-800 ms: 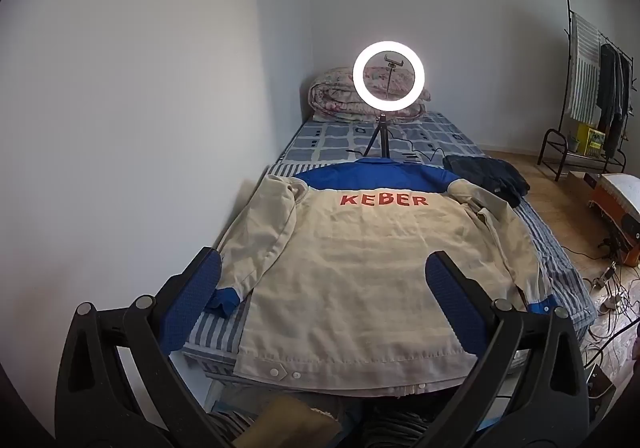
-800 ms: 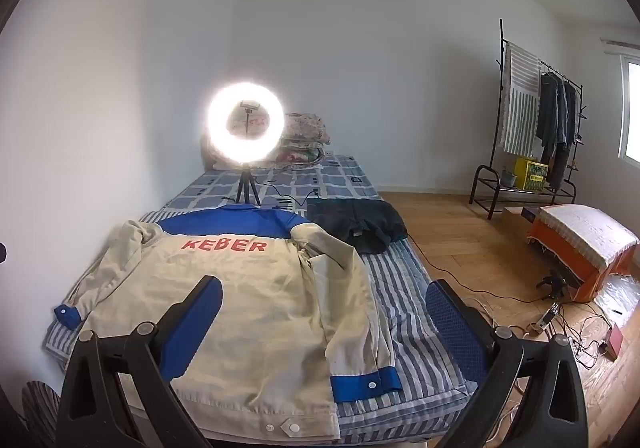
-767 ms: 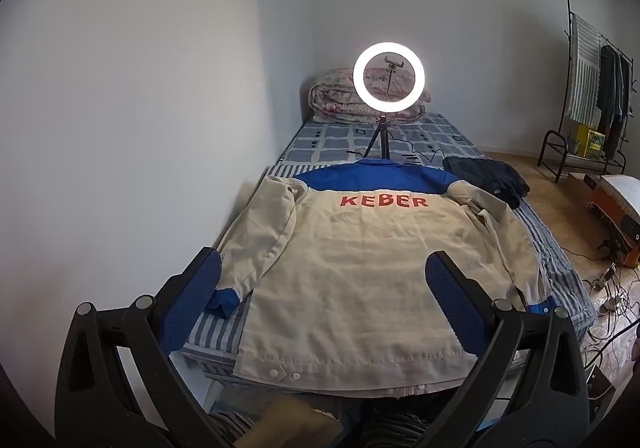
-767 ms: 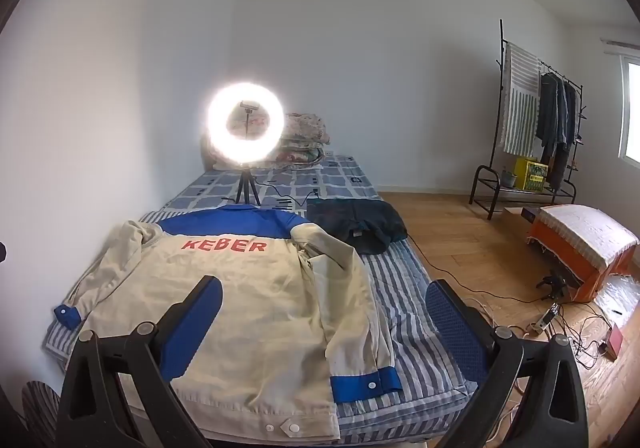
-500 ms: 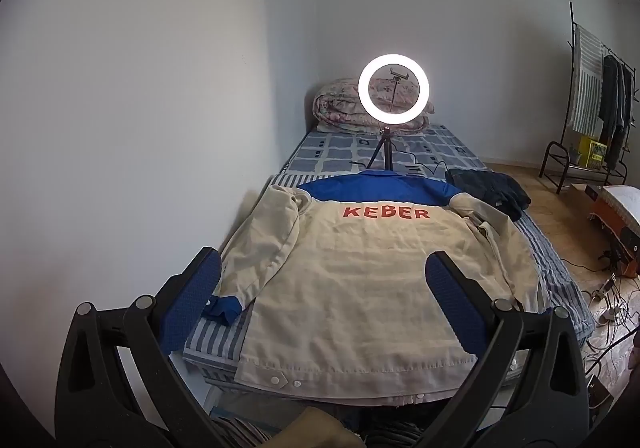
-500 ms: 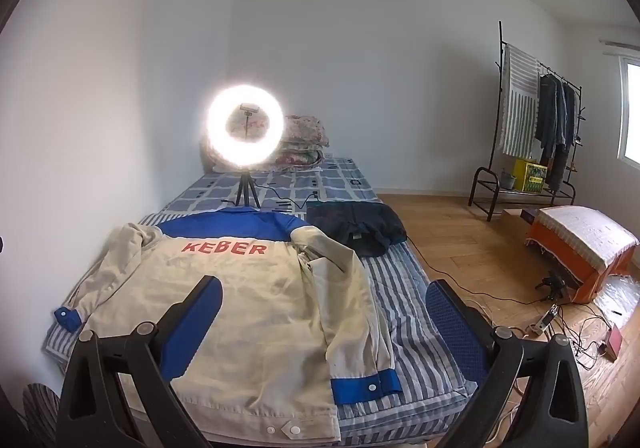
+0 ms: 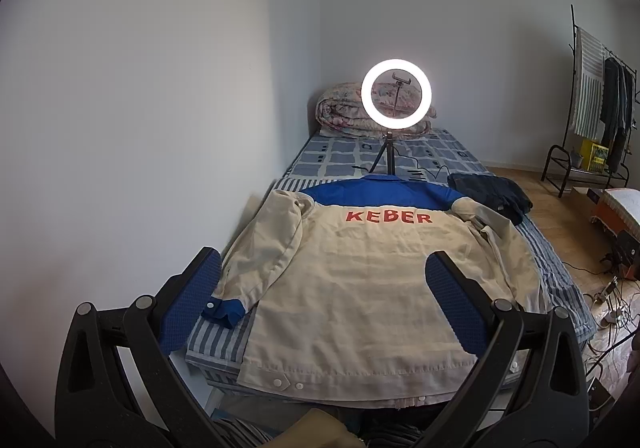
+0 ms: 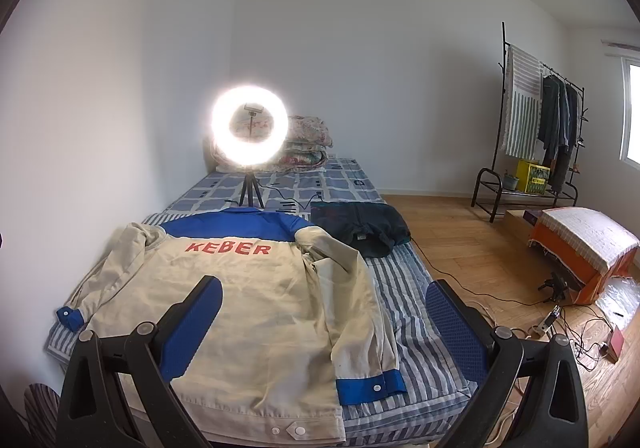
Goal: Fold large clothes
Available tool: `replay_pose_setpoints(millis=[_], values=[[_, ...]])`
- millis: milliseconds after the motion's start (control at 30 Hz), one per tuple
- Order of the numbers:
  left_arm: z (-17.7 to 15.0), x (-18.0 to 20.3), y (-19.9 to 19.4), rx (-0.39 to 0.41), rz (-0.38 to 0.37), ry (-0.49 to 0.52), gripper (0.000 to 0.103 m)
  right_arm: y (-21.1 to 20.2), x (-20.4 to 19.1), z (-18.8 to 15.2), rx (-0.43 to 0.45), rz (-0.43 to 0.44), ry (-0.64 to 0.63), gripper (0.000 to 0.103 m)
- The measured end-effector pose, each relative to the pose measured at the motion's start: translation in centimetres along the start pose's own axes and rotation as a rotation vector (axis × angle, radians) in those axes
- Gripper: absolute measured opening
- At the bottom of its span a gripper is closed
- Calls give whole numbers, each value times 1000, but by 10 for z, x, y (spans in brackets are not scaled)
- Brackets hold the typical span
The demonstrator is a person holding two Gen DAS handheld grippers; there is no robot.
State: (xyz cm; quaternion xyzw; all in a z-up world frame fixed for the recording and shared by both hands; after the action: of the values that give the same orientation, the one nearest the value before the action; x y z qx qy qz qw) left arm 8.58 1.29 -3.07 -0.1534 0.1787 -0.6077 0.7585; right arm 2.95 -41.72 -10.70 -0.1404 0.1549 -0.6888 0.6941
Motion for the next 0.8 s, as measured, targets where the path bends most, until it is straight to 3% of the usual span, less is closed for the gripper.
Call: replay_pose_setpoints(millis=[800], values=[[3, -3, -3, 6, 2, 2, 103, 0, 0, -1, 0, 1, 1, 103]])
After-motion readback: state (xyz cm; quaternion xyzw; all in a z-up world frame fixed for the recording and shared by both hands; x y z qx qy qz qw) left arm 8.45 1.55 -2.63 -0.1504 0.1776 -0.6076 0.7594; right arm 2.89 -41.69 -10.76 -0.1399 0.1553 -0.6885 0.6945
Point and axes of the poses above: each gripper's, at about its wrist camera, not at the fingertips, and y roughly the way its jaws point, x to its right, z to its top, the point moved 10 cm from there along y, roughly the way its jaws point, and after that the axes turned 12 degrees about z, right-handed, at the moved point
